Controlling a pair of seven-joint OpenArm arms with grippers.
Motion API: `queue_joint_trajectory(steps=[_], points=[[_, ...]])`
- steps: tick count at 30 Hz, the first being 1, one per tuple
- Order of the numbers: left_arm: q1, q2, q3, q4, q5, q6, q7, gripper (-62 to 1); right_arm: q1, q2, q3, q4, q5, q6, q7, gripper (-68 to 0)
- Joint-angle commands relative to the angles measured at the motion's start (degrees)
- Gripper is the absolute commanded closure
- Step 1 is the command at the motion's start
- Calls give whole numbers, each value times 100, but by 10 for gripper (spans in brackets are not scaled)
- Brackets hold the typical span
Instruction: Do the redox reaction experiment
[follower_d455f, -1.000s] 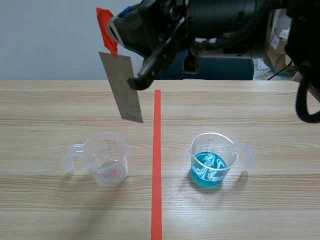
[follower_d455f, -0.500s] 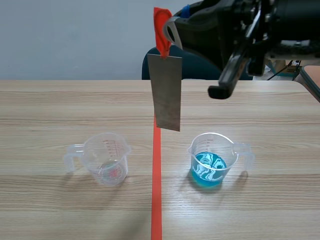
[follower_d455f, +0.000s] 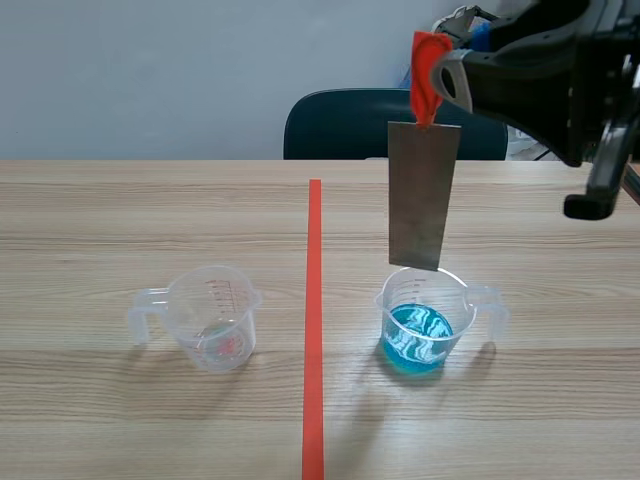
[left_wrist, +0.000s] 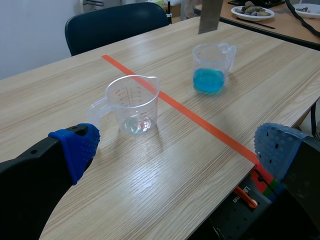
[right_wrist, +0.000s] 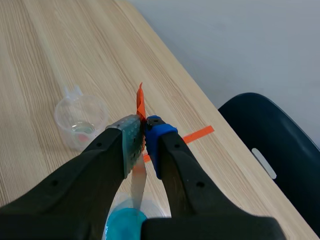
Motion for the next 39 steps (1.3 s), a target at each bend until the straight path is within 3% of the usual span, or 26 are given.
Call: queue_joint_trajectory(steps=[1, 5, 11, 39], points=[[-15, 15, -13, 85, -57, -11, -79, -623, -72, 13, 133, 39, 98, -9, 87, -6], [-15, 15, -13, 85, -57, -11, -81, -623, -413, 13, 479, 39, 96, 210, 195, -6], [-15, 15, -13, 85, -57, -11, -79, -623, -728, 13, 870, 39, 96, 240, 317, -6], [-15, 15, -13, 85, -57, -11, -79, -623, -730, 11, 879, 39, 92, 258, 444, -6]])
